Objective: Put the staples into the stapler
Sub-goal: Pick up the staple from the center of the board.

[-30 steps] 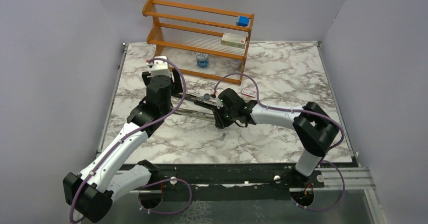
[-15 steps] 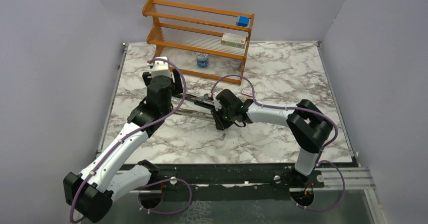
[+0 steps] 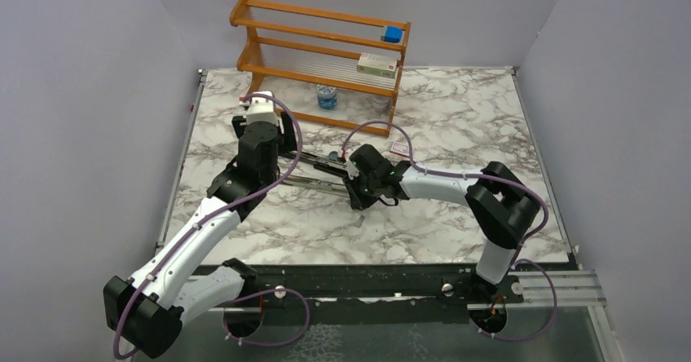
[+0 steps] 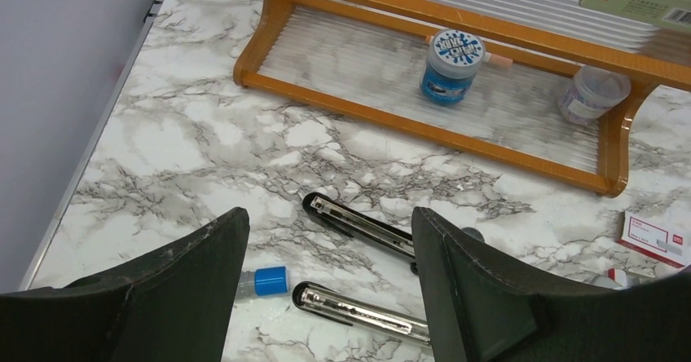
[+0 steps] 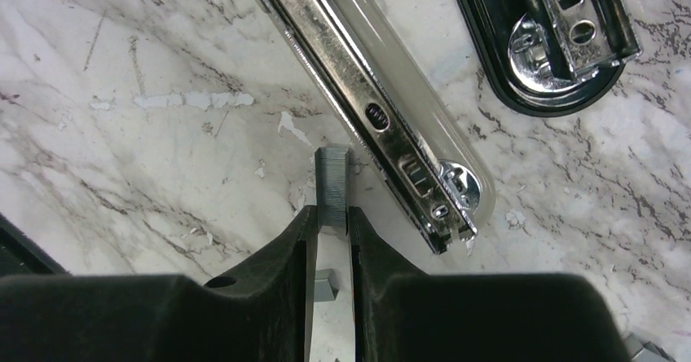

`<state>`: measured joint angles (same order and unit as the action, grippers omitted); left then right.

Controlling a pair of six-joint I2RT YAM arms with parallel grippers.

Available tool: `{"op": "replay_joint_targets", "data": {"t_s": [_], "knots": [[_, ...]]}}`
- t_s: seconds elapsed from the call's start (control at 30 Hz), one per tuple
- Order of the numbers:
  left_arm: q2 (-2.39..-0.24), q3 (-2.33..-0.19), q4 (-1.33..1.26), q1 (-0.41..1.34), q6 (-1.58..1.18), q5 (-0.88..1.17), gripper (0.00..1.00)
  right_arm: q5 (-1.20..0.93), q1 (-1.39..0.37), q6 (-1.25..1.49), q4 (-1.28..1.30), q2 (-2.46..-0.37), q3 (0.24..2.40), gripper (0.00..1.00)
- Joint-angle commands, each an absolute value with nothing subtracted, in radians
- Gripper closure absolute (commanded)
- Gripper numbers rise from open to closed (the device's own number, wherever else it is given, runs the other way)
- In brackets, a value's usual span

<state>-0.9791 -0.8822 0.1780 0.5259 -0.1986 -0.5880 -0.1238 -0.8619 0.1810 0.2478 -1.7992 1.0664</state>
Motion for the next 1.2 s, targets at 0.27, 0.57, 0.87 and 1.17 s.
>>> {"op": "replay_joint_targets", "data": {"t_s": [0.27,0.57,0.87,1.17], "knots": [[-1.068,-1.139,0.117,0.528,-0.229,-0.328,0.22,-0.412,-0.744,0.411,-0.001,-1.519,1.019,0.78],[-1.054,-1.275,-0.107,0.52,-0.178,0.239,0.07,-0.682,-0.455,0.582,-0.348,-1.354,0.968,0.78],[-1.103,-1.363,-0.252,0.52,-0.191,0.593,0.08,-0.749,-0.38,0.521,-0.572,-1.238,1.021,0.77],[-1.102,-1.29,-0.385,0.52,-0.241,0.793,0.11,-0.874,-0.38,0.428,-0.678,-1.088,1.013,0.77]]}}
